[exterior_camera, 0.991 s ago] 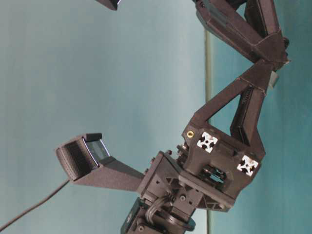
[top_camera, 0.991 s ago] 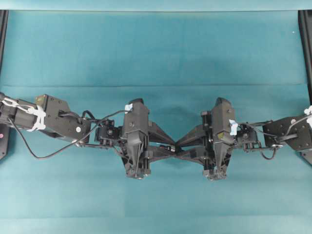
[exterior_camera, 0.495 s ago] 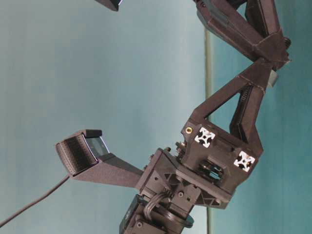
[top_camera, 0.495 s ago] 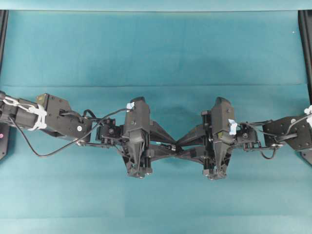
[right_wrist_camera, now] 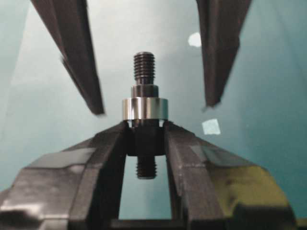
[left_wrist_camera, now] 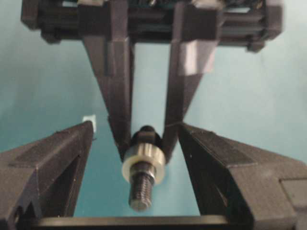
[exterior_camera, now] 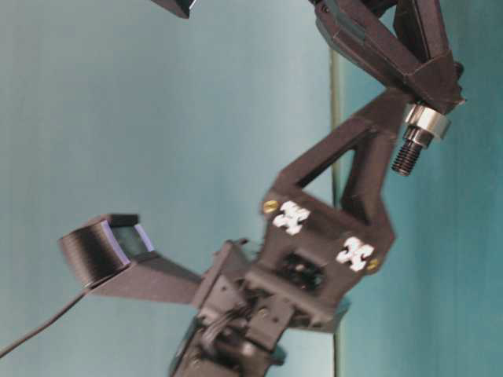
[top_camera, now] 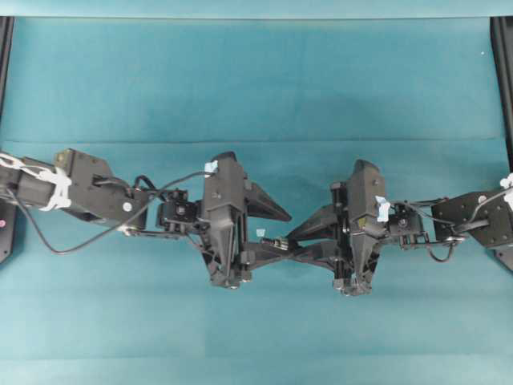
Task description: Insert the washer onto the shaft with both hands.
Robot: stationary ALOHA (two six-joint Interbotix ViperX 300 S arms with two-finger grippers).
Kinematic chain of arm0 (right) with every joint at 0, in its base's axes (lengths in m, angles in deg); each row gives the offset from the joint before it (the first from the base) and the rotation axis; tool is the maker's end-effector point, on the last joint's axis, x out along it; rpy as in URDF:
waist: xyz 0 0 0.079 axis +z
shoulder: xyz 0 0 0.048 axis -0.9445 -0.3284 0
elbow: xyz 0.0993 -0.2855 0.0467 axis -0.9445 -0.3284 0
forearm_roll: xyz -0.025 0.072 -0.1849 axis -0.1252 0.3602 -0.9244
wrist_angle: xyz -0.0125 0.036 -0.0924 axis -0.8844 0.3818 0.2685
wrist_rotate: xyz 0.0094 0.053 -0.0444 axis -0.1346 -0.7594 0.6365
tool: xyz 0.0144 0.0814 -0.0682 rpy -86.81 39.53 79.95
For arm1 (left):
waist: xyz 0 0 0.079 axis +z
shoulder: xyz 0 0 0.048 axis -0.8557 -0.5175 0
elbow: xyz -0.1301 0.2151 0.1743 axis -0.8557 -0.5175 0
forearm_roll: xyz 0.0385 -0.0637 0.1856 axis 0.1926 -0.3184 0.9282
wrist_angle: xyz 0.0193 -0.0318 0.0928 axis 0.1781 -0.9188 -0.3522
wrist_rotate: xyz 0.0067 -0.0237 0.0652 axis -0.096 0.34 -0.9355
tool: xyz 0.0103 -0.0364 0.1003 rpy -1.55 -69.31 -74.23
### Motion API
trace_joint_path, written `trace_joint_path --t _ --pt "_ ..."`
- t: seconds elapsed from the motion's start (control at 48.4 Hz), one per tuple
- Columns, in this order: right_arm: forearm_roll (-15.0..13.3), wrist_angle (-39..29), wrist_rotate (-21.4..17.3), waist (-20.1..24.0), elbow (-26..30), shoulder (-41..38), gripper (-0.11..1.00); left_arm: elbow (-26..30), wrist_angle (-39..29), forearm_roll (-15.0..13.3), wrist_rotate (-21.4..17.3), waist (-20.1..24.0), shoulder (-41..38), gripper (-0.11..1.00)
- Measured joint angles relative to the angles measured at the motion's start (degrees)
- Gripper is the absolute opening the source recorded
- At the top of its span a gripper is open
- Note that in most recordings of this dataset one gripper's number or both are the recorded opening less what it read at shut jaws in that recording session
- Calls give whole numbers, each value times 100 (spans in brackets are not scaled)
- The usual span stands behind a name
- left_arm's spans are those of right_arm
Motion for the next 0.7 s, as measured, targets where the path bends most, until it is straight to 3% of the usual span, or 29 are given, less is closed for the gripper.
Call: trace_joint_path --t 0.702 --pt "0 -53 0 -9 0 0 0 -1046 -1767 -9 -70 0 1758 78"
